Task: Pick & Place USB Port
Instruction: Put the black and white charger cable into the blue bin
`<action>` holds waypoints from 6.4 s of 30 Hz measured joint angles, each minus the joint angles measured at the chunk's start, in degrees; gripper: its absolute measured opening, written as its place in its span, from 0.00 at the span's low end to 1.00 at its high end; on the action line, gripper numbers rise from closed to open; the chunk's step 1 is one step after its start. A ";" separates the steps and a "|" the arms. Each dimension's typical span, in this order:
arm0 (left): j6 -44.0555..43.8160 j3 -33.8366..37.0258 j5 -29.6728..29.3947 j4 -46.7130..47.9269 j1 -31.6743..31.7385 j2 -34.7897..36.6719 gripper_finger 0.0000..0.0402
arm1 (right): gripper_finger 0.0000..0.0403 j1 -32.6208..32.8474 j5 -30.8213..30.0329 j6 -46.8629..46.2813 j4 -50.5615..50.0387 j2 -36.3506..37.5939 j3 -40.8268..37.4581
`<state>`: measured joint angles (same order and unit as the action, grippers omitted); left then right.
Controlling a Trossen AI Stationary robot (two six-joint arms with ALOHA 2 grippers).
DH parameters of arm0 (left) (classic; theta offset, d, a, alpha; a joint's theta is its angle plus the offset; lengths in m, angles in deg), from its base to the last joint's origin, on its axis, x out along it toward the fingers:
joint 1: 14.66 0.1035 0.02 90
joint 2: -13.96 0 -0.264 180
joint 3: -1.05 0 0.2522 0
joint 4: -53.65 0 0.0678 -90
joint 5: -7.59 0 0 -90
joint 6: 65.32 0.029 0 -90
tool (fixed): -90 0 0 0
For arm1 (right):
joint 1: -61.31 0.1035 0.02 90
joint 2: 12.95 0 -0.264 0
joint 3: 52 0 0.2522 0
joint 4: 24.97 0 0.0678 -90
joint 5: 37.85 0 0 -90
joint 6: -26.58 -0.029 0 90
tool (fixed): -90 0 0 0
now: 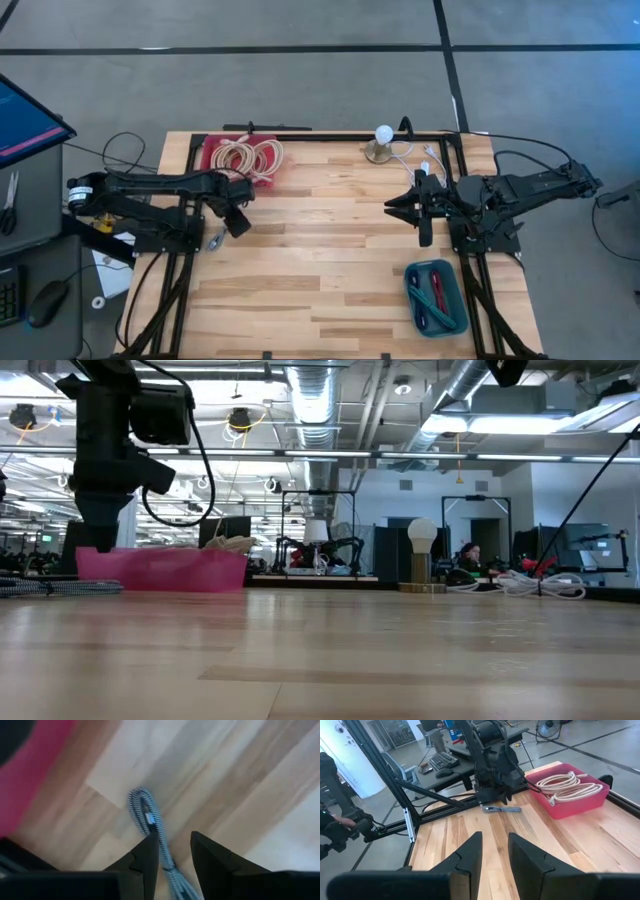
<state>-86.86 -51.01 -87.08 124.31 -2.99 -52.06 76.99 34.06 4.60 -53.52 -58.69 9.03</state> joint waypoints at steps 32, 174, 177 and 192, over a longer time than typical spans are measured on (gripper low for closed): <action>-13.25 11.70 -2.10 -13.46 1.89 -0.02 0.58 | 0.22 0.00 0.00 -0.07 -1.49 0.02 0.00; 8.65 -30.64 11.98 -64.94 -10.59 -21.16 0.06 | 0.36 -10.29 10.64 -0.55 29.18 -25.03 0.02; 8.67 -30.64 11.98 -64.94 -10.57 -21.16 0.06 | 0.29 -10.78 10.59 -0.47 29.16 -25.03 0.02; 8.87 -30.62 12.05 -64.78 -10.57 -21.16 0.07 | 0.04 -11.10 10.54 0.50 28.96 -25.03 0.02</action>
<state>-77.99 -81.64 -75.04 59.53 -13.56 -73.21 65.89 44.60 5.10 -24.56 -83.71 9.05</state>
